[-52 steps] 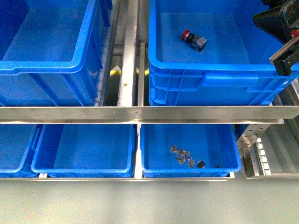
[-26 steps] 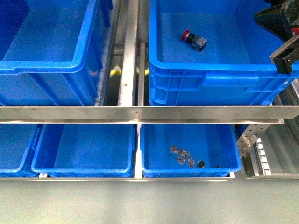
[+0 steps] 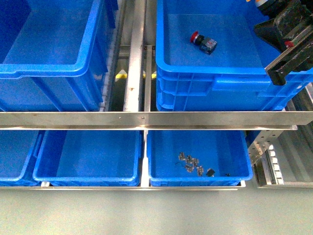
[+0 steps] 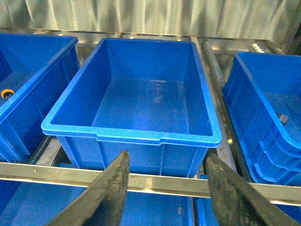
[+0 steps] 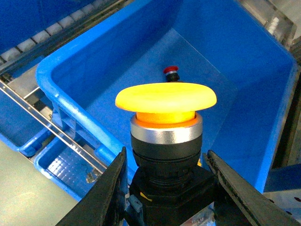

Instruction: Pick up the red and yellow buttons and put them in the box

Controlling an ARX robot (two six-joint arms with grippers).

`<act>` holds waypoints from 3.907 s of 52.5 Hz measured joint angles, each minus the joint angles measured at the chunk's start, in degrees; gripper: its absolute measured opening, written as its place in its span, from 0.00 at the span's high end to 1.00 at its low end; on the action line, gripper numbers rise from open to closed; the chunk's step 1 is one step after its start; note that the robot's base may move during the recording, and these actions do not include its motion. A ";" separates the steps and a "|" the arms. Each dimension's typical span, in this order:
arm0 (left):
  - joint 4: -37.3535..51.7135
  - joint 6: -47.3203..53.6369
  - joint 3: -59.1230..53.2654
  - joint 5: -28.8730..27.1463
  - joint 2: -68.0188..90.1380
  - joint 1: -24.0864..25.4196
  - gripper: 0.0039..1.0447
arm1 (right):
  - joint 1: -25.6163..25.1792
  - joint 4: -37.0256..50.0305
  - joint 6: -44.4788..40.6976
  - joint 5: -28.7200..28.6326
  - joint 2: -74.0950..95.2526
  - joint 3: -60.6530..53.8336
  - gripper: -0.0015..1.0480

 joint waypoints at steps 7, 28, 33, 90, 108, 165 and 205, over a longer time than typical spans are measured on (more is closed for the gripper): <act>0.00 0.00 0.00 0.00 0.00 0.00 0.23 | -0.17 0.48 0.15 0.26 4.07 3.02 0.61; 0.00 0.02 0.00 0.00 0.00 0.00 0.07 | -3.87 -9.57 3.32 5.42 36.76 41.18 0.62; 0.00 0.02 0.00 -0.02 0.00 0.00 0.07 | -4.15 -14.47 4.55 5.97 45.57 53.99 0.62; 0.00 0.02 0.00 0.00 0.00 0.00 0.07 | -7.26 -45.86 13.09 12.55 86.95 125.07 0.04; 0.00 0.02 0.00 0.00 0.00 0.00 0.07 | -9.84 -16.68 11.96 5.25 49.62 67.10 0.06; 0.00 0.02 0.00 0.00 0.00 0.00 0.07 | -10.40 25.62 32.52 -2.21 -18.99 -22.97 0.82; 0.00 0.02 0.00 -0.02 0.00 -0.02 0.07 | -10.40 13.42 32.37 -2.21 -45.42 -36.35 0.96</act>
